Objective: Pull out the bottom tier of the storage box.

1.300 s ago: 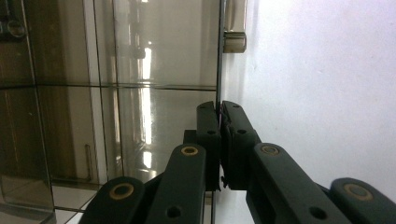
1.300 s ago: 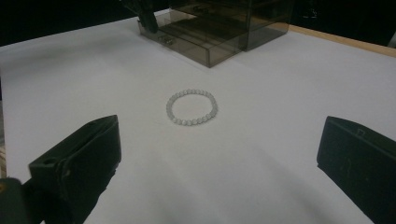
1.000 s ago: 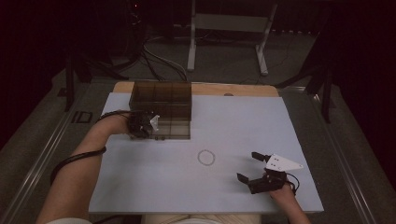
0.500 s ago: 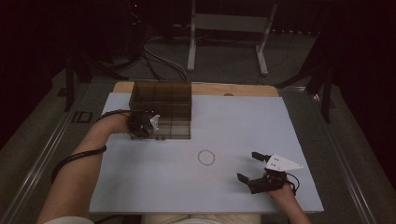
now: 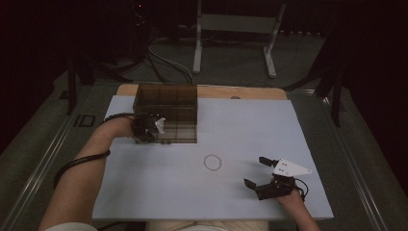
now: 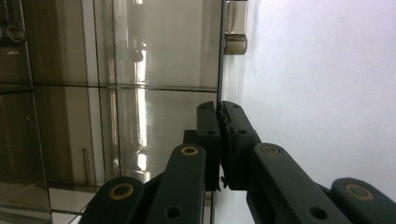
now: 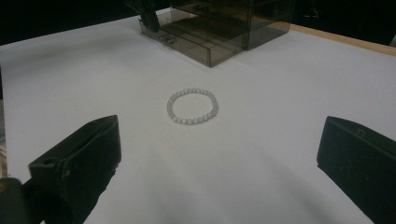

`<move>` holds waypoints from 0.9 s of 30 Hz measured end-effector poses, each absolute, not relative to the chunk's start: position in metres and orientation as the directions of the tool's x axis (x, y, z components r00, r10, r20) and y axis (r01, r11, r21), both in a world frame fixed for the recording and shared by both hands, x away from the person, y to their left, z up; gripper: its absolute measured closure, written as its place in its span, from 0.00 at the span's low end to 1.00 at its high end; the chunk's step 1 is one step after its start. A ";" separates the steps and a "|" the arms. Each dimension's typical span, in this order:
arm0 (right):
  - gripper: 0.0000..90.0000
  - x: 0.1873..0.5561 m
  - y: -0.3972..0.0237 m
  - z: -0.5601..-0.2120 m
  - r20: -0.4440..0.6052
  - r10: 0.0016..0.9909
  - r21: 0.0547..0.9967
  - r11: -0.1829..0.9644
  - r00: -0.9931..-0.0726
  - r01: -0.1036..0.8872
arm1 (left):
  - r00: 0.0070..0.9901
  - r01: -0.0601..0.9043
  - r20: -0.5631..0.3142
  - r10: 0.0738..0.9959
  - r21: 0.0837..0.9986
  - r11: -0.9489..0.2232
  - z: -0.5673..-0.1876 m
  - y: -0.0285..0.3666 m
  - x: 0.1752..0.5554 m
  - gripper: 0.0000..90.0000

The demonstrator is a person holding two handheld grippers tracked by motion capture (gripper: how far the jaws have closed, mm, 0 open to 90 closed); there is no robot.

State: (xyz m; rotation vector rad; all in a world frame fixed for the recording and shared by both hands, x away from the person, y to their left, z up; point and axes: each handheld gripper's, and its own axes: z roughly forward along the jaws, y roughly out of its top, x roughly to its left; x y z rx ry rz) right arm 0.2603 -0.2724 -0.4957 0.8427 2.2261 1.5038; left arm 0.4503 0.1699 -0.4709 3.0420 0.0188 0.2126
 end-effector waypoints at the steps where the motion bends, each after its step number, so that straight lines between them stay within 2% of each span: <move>1: 0.00 0.260 -0.272 -0.496 0.058 0.632 0.918 0.270 -0.773 0.290 | 0.990 0.010 0.136 0.023 0.096 -0.995 -0.471 0.170 0.450 0.98; 14: 0.00 0.260 -0.272 -0.496 0.056 0.632 0.918 0.271 -0.773 0.289 | 0.992 0.023 0.119 0.036 0.110 -0.994 -0.471 0.171 0.452 0.98; 17: 0.00 0.260 -0.273 -0.496 0.057 0.632 0.918 0.270 -0.773 0.289 | 0.992 0.024 0.122 0.038 0.114 -0.993 -0.468 0.172 0.452 0.90; 20: 0.00 0.260 -0.273 -0.495 0.058 0.632 0.919 0.269 -0.772 0.289 | 0.987 0.065 0.133 0.085 0.145 -0.987 -0.458 0.176 0.453 0.85; 24: 0.00 0.260 -0.273 -0.495 0.057 0.632 0.919 0.269 -0.773 0.288 | 0.974 0.176 0.108 0.201 0.203 -0.963 -0.444 0.180 0.453 0.78; 27: 0.00 0.260 -0.272 -0.495 0.057 0.632 0.919 0.269 -0.773 0.287 | 0.966 0.210 0.092 0.242 0.264 -0.941 -0.435 0.183 0.451 0.74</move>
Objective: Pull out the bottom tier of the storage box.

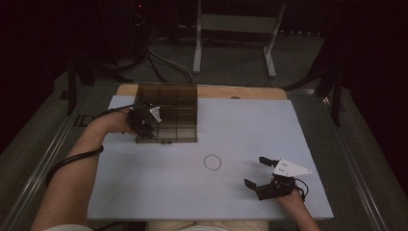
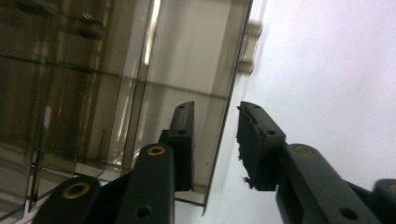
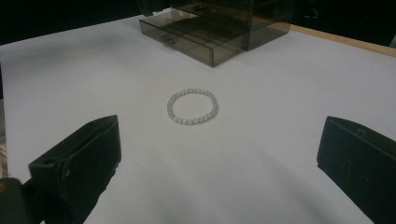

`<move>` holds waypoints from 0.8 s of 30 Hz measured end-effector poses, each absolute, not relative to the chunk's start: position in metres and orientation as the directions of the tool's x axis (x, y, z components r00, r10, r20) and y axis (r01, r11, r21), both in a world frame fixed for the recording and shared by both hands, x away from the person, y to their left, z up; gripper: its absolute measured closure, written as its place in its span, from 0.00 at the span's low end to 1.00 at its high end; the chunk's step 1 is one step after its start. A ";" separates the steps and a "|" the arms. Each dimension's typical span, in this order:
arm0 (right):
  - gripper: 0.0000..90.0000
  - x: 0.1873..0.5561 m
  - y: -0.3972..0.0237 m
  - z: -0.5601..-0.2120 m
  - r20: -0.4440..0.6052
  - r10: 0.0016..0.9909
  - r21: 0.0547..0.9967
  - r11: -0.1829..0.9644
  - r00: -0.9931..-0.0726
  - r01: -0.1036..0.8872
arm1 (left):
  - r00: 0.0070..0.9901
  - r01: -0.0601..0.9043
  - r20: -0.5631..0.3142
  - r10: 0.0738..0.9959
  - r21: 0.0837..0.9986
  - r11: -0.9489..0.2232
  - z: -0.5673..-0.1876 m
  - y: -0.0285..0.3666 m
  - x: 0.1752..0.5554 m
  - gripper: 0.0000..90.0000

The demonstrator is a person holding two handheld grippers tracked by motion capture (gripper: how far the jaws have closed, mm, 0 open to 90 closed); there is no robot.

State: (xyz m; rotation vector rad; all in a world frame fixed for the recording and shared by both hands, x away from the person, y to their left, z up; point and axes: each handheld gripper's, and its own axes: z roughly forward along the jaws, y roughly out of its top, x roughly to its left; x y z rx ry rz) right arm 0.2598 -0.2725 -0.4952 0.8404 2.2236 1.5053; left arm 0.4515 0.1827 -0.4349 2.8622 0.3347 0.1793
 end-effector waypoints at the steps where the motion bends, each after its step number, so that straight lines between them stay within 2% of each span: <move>1: 0.00 0.260 -0.273 -0.495 0.056 0.632 0.919 0.269 -0.773 0.287 | 0.963 0.223 0.080 0.255 0.284 -0.932 -0.432 0.183 0.451 0.74; 7: 0.00 0.260 -0.273 -0.495 0.057 0.631 0.920 0.268 -0.774 0.286 | 0.944 0.281 0.076 0.321 0.326 -0.903 -0.422 0.184 0.447 0.67; 11: 0.00 0.260 -0.272 -0.495 0.058 0.629 0.919 0.270 -0.775 0.287 | 0.926 0.329 0.084 0.368 0.299 -0.896 -0.420 0.180 0.445 0.62; 16: 0.00 0.260 -0.272 -0.495 0.056 0.628 0.918 0.273 -0.776 0.287 | 0.896 0.402 0.050 0.441 0.328 -0.855 -0.418 0.177 0.443 0.39; 19: 0.00 0.260 -0.272 -0.495 0.057 0.630 0.918 0.272 -0.775 0.289 | 0.892 0.426 -0.005 0.451 0.340 -0.839 -0.417 0.176 0.442 0.18; 22: 0.00 0.260 -0.271 -0.495 0.056 0.629 0.918 0.273 -0.776 0.288 | 0.890 0.439 -0.026 0.455 0.318 -0.840 -0.421 0.173 0.440 0.06; 24: 0.00 0.260 -0.271 -0.495 0.057 0.628 0.918 0.273 -0.776 0.289 | 0.893 0.429 -0.010 0.449 0.315 -0.846 -0.423 0.170 0.438 0.03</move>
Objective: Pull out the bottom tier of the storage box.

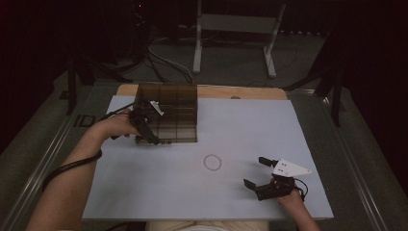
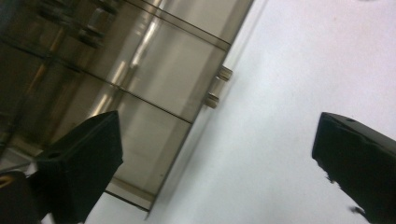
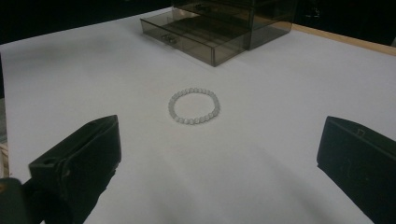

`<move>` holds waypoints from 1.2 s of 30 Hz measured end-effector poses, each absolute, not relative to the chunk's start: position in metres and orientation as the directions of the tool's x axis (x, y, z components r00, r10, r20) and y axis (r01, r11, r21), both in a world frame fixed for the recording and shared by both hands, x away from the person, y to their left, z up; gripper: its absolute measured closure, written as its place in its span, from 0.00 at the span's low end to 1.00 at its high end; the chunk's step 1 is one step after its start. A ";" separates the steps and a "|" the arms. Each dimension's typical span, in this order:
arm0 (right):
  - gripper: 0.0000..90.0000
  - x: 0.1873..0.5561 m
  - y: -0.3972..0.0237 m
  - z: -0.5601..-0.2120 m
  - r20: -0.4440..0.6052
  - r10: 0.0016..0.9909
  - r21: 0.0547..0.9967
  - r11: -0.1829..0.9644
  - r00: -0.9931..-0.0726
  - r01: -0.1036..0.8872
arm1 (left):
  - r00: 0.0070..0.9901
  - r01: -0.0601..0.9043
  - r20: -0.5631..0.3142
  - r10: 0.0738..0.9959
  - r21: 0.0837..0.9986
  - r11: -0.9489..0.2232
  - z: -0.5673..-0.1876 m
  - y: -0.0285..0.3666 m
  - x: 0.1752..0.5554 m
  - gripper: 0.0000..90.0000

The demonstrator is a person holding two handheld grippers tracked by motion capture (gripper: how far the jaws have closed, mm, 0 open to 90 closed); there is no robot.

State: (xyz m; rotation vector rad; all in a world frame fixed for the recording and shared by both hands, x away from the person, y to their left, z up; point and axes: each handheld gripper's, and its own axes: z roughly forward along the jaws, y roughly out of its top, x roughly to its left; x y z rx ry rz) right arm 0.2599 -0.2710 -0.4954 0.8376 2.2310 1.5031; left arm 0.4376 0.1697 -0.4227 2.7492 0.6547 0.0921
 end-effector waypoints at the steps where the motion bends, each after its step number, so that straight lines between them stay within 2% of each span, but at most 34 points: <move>1: 0.00 0.260 -0.271 -0.495 0.057 0.628 0.918 0.273 -0.776 0.289 | 0.888 0.439 -0.008 0.460 0.310 -0.843 -0.423 0.169 0.437 0.02; 8: 0.00 0.260 -0.271 -0.496 0.058 0.628 0.917 0.273 -0.776 0.290 | 0.866 0.483 -0.046 0.499 0.341 -0.806 -0.425 0.163 0.433 0.02; 18: 0.00 0.260 -0.271 -0.495 0.058 0.629 0.918 0.272 -0.775 0.290 | 0.874 0.457 -0.061 0.482 0.440 -0.773 -0.425 0.153 0.416 0.02; 31: 0.00 0.260 -0.271 -0.495 0.058 0.629 0.918 0.273 -0.775 0.289 | 0.884 0.440 -0.086 0.460 0.487 -0.755 -0.434 0.136 0.399 0.02; 36: 0.00 0.261 -0.271 -0.496 0.058 0.630 0.917 0.274 -0.775 0.291 | 0.887 0.429 -0.096 0.451 0.532 -0.730 -0.436 0.129 0.391 0.02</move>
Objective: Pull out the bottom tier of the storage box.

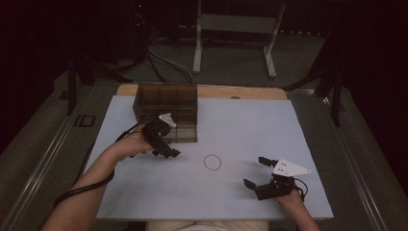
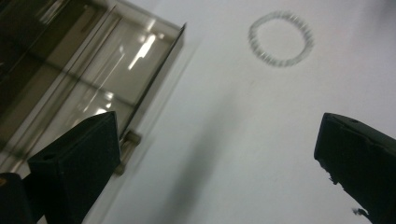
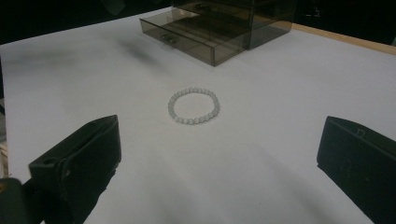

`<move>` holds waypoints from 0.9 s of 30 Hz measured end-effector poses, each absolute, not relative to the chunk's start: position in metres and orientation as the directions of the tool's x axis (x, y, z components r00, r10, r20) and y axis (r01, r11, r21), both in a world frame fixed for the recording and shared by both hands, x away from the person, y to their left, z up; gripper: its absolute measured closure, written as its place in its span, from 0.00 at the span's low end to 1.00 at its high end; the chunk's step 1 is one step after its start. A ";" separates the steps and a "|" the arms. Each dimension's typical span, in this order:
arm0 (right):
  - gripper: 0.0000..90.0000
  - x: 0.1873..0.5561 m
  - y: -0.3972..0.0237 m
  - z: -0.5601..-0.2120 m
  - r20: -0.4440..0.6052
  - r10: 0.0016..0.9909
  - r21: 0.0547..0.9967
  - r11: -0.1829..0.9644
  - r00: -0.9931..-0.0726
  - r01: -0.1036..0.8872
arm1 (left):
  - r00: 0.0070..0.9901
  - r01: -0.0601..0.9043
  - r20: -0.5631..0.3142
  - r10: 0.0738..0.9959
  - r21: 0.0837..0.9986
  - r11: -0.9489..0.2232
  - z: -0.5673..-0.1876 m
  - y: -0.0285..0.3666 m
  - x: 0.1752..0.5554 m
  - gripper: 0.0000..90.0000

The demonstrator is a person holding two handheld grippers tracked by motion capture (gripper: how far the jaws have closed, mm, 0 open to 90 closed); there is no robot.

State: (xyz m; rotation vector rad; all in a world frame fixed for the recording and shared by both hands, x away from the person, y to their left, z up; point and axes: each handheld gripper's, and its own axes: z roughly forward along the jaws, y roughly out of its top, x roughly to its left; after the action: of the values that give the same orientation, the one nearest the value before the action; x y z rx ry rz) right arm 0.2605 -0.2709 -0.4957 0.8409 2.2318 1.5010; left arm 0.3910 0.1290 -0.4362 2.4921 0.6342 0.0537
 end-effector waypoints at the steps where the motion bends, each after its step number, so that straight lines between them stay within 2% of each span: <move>1: 0.00 0.260 -0.271 -0.496 0.058 0.630 0.917 0.274 -0.775 0.291 | 0.889 0.426 -0.099 0.448 0.538 -0.727 -0.437 0.128 0.390 0.02; 24: 0.00 0.260 -0.270 -0.496 0.054 0.624 0.915 0.281 -0.779 0.289 | 0.928 0.352 -0.127 0.349 0.602 -0.717 -0.453 0.077 0.355 0.02; 27: 0.00 0.260 -0.270 -0.495 0.055 0.625 0.915 0.281 -0.779 0.289 | 0.919 0.366 -0.109 0.379 0.591 -0.719 -0.457 0.069 0.351 0.02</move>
State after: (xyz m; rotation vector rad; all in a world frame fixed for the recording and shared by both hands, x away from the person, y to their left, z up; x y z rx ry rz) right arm 0.2600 -0.2704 -0.4954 0.8324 2.2400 1.4977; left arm 0.3510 0.0685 -0.4565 2.4408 0.5290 0.0265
